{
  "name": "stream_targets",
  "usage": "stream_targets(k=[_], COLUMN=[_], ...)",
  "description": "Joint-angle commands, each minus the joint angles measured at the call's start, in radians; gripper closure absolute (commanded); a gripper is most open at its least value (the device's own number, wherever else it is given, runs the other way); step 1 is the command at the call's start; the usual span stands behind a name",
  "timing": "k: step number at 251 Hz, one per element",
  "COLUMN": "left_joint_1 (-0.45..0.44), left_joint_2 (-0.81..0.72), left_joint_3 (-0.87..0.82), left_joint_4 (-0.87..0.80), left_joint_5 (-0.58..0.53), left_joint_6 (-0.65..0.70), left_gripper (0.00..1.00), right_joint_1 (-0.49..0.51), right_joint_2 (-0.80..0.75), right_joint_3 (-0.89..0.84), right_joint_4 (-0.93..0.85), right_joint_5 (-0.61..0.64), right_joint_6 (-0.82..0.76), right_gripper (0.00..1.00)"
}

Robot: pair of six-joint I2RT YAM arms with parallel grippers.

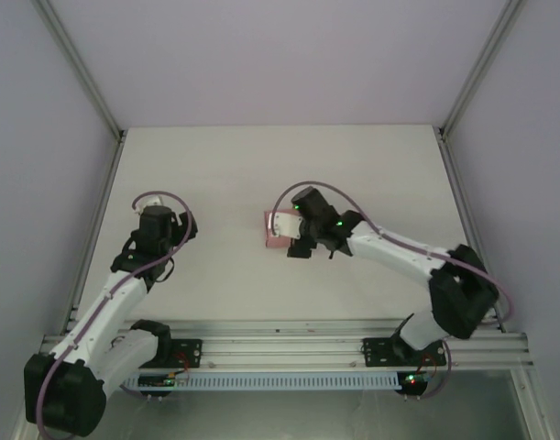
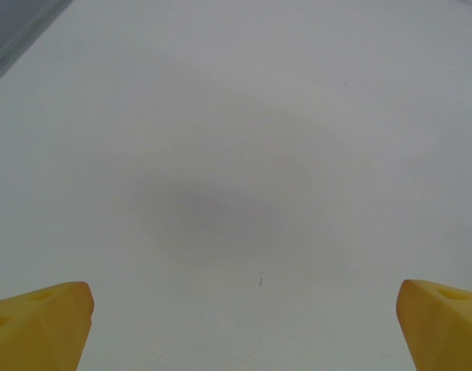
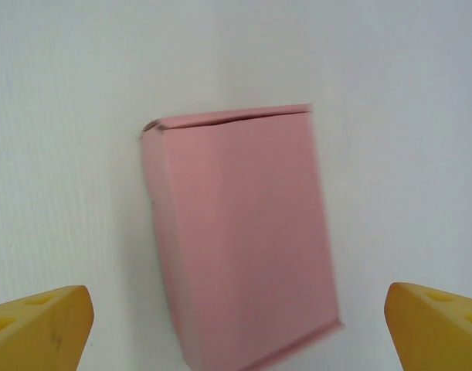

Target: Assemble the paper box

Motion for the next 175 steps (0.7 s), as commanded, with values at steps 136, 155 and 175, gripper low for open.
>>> stream_targets(k=[136, 155, 175], left_joint_1=[0.138, 0.152, 0.176], left_joint_2=[0.392, 0.400, 0.402], left_joint_3=[-0.327, -0.311, -0.318], left_joint_4=[1.127, 1.101, 1.122], left_joint_5=[0.005, 0.024, 0.093], left_joint_6=[0.401, 0.412, 0.424], left_gripper=[0.00, 0.00, 0.00], right_joint_1=[-0.713, -0.730, -0.734], right_joint_2=[-0.229, -0.164, -0.071], right_joint_3=[-0.614, -0.663, -0.725], right_joint_4=[0.805, 0.932, 1.157], right_joint_5=[-0.080, -0.138, -0.157], right_joint_6=[0.802, 0.750, 0.718], right_gripper=[0.01, 0.01, 0.01])
